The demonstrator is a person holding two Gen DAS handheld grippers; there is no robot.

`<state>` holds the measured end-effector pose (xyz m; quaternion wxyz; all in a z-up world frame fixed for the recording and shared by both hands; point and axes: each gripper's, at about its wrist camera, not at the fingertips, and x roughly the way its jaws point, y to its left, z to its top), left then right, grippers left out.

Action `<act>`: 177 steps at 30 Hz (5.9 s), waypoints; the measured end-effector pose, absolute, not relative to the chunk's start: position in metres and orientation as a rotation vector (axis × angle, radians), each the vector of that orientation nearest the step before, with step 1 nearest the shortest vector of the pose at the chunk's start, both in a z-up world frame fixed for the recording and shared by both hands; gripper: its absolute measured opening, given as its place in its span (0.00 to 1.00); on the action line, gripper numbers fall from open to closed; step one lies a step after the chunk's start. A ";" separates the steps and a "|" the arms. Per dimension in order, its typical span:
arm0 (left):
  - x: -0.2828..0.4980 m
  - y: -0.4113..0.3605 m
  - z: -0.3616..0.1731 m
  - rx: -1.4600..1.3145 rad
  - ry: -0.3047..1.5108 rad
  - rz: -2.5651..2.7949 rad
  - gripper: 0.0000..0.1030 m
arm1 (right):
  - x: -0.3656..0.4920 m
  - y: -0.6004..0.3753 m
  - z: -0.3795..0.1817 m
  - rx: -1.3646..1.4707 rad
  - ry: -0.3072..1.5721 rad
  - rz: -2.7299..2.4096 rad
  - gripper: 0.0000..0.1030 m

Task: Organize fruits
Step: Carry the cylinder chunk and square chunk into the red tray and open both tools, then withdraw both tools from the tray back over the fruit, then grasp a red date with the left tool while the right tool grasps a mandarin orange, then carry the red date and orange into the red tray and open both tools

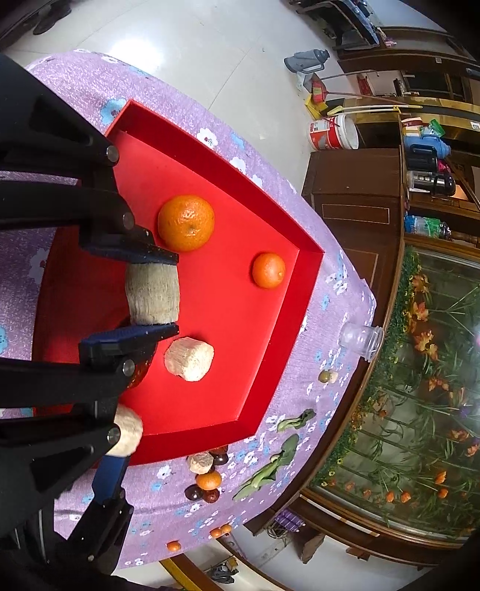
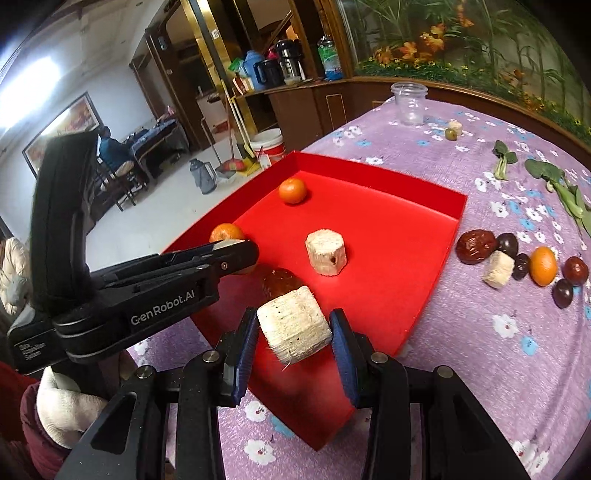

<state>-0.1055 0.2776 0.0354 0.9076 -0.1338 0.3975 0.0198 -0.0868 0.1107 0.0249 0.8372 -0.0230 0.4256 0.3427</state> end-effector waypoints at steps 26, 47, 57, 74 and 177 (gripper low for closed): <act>-0.104 0.267 0.044 -0.216 0.801 0.076 0.62 | -0.080 0.110 0.023 -0.028 0.862 0.719 0.63; -0.152 0.198 0.101 -0.025 0.686 0.057 0.73 | -0.113 0.016 0.056 0.075 0.768 0.593 0.63; -0.151 0.169 0.111 0.013 0.699 -0.030 0.73 | -0.116 -0.061 0.052 0.121 0.758 0.472 0.66; -0.082 0.085 0.102 0.045 0.790 -0.301 0.74 | -0.088 -0.197 0.037 0.246 0.800 0.211 0.66; -0.108 0.072 0.056 -0.160 0.913 -0.498 0.29 | -0.088 -0.195 0.035 0.261 0.812 0.181 0.33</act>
